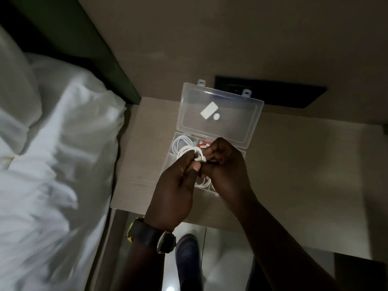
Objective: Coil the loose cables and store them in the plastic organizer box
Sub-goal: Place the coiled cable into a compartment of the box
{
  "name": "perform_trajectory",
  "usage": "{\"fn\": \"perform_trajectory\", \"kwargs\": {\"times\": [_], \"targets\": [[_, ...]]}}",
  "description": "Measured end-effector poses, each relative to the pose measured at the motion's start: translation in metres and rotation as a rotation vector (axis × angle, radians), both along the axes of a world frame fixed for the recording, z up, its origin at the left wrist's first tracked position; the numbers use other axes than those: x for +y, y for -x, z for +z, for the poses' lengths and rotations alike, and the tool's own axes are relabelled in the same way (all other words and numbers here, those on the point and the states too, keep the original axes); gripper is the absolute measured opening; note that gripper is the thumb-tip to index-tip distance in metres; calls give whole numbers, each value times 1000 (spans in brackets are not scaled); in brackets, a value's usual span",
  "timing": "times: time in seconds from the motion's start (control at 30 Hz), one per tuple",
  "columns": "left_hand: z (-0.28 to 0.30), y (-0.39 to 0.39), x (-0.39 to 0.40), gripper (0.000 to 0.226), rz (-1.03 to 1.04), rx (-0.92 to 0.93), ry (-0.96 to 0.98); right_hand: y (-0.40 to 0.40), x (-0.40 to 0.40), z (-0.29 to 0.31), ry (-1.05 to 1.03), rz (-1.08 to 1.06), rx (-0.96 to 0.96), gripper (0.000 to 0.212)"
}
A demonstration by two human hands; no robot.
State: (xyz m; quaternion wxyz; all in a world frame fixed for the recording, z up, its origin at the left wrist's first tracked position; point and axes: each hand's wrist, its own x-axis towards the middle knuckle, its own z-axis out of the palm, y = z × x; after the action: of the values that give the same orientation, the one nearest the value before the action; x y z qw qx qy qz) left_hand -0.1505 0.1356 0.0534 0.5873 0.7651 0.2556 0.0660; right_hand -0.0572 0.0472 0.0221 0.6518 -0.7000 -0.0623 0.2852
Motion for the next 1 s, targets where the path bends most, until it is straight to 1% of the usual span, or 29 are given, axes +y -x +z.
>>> {"fn": "perform_trajectory", "kwargs": {"times": [0.1,0.17,0.2,0.27,0.3,0.37,0.43,0.47,0.53,0.6,0.63,0.73,0.77,0.8,0.9,0.93,0.97,1.0], "targets": [[-5,8,17,29,-2,6,-34,12,20,-8,-37,-9,78,32],[-11,12,29,27,-10,44,-52,14,28,-17,-60,-24,129,36],[-16,16,37,31,14,62,-43,11,30,-23,-52,-58,144,36],[-26,28,52,31,96,33,50,0,24,-35,4,-145,149,34],[-30,34,58,28,135,7,87,-5,21,-40,58,-144,126,35],[-49,40,64,29,218,17,71,-7,24,-52,217,17,22,34],[-75,36,62,34,279,83,-58,-2,35,-60,373,212,-80,33],[-88,32,60,34,304,119,-114,0,43,-62,411,268,-93,33],[-109,27,59,34,333,165,-150,-2,56,-66,429,327,-76,33],[-123,23,63,35,339,171,-189,-7,64,-72,437,369,-77,32],[-126,22,66,36,335,166,-221,-9,68,-73,468,411,-129,29],[-129,23,71,40,300,125,-342,-8,78,-75,569,586,-436,25],[-130,25,71,41,302,110,-356,-8,81,-74,577,614,-500,25],[-130,26,72,42,311,94,-345,-9,81,-75,565,630,-506,26],[-130,29,74,38,314,4,-298,-15,77,-79,489,621,-267,28],[-131,29,74,35,294,-13,-292,-15,76,-80,479,624,-231,27],[-131,29,75,31,272,-17,-289,-15,75,-81,488,641,-267,25],[-132,29,75,27,254,-10,-292,-13,75,-82,504,660,-361,22]]}}
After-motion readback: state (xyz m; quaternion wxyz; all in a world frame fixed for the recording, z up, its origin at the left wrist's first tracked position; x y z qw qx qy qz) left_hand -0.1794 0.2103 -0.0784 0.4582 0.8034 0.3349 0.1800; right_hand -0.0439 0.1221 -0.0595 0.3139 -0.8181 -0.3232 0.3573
